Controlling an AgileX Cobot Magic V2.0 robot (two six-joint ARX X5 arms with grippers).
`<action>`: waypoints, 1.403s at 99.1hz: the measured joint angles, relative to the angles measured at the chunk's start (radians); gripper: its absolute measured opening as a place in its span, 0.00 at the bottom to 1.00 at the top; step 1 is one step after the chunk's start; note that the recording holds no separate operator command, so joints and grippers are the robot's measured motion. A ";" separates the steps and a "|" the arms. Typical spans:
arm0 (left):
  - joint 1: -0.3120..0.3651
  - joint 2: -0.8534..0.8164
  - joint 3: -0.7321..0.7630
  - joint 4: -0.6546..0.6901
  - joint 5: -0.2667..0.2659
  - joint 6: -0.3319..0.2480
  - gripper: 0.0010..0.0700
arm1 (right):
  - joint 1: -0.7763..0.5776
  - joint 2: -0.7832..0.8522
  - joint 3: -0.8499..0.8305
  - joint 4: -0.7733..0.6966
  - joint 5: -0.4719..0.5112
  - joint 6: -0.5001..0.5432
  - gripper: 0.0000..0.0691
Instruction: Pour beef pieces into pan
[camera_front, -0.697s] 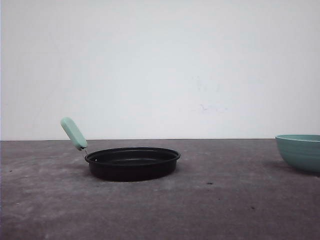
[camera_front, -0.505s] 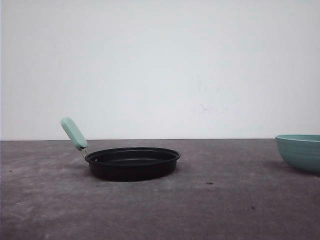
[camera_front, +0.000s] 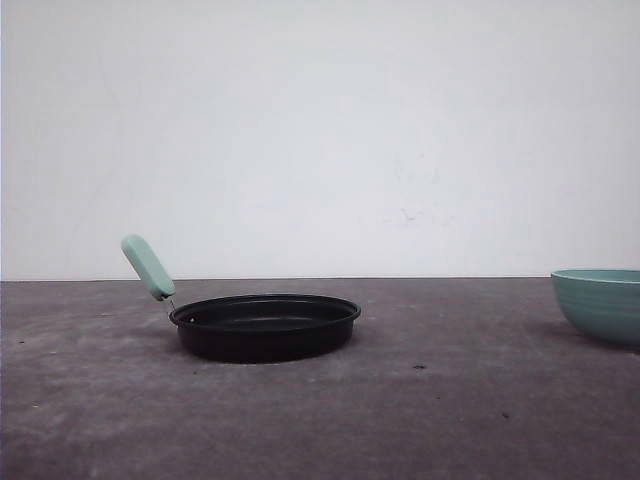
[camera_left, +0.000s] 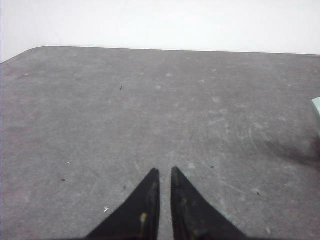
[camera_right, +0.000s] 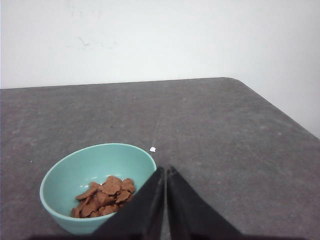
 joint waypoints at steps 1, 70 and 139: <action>0.000 0.000 0.000 0.000 0.000 0.000 0.01 | 0.000 0.000 0.000 0.000 0.000 0.000 0.01; 0.000 0.000 0.000 0.000 0.002 -0.031 0.01 | 0.000 0.000 0.000 0.014 -0.043 0.026 0.01; 0.000 0.049 0.073 0.062 0.120 -0.426 0.01 | 0.001 0.104 0.164 -0.046 -0.161 0.539 0.01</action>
